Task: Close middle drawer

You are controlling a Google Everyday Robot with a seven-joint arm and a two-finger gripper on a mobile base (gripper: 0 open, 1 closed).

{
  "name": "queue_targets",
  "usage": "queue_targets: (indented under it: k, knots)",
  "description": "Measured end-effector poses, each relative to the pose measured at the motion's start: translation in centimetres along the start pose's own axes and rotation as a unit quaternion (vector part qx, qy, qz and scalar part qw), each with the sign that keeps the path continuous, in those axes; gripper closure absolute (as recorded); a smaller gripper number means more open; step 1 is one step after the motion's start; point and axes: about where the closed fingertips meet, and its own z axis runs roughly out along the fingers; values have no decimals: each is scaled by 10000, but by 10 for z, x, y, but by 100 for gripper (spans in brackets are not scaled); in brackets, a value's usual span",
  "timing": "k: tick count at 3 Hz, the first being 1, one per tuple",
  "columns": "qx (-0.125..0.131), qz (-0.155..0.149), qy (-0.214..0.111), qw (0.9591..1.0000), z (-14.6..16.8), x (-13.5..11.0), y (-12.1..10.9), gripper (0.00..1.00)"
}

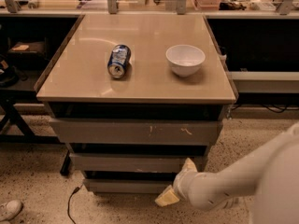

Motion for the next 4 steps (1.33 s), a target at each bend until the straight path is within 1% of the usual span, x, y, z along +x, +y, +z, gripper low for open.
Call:
queue_targets:
  k: [1, 2, 3, 4]
  knots:
    - [492, 589, -277, 9967, -72, 15, 20, 0]
    - [488, 577, -280, 9967, -72, 14, 20, 0]
    - [501, 597, -120, 9969, -70, 21, 13, 0]
    - [598, 1136, 729, 9890, -83, 98, 1, 0]
